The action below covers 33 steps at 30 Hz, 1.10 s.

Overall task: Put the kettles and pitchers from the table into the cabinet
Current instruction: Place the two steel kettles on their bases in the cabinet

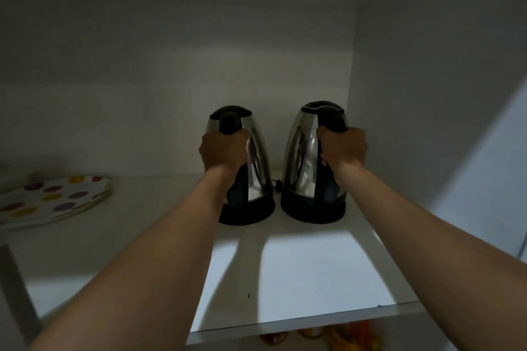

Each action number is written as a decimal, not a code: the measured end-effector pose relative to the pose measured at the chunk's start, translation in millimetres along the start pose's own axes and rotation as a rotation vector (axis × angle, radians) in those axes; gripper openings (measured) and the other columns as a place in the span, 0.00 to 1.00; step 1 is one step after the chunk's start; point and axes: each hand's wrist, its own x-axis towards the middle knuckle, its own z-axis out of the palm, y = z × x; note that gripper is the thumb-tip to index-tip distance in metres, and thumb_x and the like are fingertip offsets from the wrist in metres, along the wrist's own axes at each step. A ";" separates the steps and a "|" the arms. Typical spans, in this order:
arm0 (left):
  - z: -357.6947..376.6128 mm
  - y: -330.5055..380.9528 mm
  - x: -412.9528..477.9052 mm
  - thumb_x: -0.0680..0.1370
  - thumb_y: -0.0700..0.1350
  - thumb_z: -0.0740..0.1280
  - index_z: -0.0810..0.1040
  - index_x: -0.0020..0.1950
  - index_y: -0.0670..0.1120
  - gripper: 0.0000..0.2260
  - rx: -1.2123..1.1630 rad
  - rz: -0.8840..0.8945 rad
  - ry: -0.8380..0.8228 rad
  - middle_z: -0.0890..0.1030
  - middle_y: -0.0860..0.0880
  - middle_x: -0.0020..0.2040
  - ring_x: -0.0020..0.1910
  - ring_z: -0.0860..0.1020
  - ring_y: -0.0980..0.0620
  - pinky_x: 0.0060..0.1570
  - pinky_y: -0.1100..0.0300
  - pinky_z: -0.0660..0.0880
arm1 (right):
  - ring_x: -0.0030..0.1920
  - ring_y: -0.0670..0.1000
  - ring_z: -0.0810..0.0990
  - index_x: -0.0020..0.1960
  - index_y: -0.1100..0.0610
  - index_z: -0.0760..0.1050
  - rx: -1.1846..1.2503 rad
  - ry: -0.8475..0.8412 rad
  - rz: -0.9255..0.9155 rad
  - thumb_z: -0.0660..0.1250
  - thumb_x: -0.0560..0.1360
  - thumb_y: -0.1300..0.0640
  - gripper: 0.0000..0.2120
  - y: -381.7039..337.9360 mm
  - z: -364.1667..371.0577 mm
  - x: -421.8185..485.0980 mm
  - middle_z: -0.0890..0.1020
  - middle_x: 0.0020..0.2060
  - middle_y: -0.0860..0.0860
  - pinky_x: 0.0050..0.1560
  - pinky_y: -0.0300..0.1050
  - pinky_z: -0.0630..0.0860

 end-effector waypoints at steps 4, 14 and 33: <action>0.2 -2.4 5.4 0.71 0.42 0.68 0.74 0.34 0.41 0.08 0.031 0.017 -0.034 0.76 0.45 0.27 0.22 0.72 0.49 0.30 0.60 0.73 | 0.24 0.54 0.73 0.31 0.58 0.71 0.051 -0.051 -0.005 0.68 0.67 0.55 0.10 -2.5 6.8 1.8 0.76 0.27 0.55 0.27 0.43 0.72; 1.1 -2.9 0.5 0.66 0.48 0.67 0.76 0.35 0.42 0.09 0.077 0.008 -0.056 0.79 0.43 0.29 0.27 0.76 0.45 0.38 0.51 0.81 | 0.25 0.56 0.75 0.35 0.62 0.74 -0.045 -0.190 0.001 0.68 0.71 0.57 0.09 -12.3 5.4 -5.8 0.77 0.27 0.57 0.31 0.46 0.74; 14.1 -4.9 -37.6 0.72 0.46 0.69 0.77 0.37 0.43 0.07 0.136 -0.063 0.054 0.82 0.43 0.35 0.30 0.78 0.48 0.35 0.57 0.77 | 0.27 0.56 0.78 0.41 0.61 0.77 -0.019 -0.109 0.048 0.69 0.69 0.58 0.06 17.2 -27.2 -2.2 0.81 0.33 0.59 0.26 0.41 0.73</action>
